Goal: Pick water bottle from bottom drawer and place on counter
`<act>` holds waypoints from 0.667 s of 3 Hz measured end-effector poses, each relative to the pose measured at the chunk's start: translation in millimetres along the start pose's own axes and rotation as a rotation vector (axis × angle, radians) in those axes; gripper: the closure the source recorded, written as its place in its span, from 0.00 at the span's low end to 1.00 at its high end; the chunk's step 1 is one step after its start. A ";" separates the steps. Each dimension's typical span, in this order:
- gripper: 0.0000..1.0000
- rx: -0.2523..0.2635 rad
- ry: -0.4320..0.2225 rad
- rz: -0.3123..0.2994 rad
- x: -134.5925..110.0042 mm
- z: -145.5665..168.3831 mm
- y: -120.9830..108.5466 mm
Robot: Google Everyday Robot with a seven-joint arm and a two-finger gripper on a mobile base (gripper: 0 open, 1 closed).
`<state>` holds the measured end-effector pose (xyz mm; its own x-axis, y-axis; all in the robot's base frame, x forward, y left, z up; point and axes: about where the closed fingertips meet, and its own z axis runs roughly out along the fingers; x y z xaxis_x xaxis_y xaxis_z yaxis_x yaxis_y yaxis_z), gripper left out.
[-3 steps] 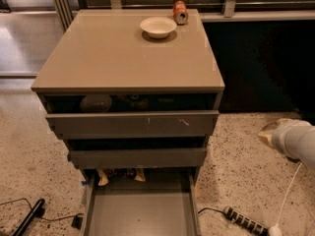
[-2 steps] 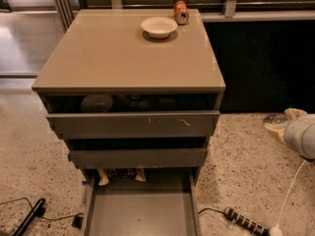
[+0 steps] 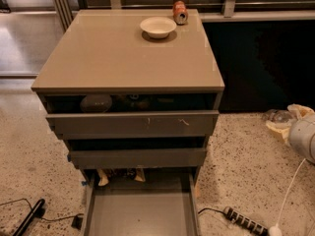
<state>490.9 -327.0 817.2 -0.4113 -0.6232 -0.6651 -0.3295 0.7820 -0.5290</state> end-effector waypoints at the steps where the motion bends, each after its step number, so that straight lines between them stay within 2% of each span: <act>1: 1.00 0.000 0.000 0.000 0.0 0.0 0.0; 2: 1.00 -0.017 -0.028 -0.021 -21.9 0.1 8.7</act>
Offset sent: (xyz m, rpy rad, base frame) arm 0.0094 0.0402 0.0256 0.0003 -0.0375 0.0701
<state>497.1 -306.6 827.1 -0.3799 -0.6391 -0.6688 -0.3519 0.7685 -0.5345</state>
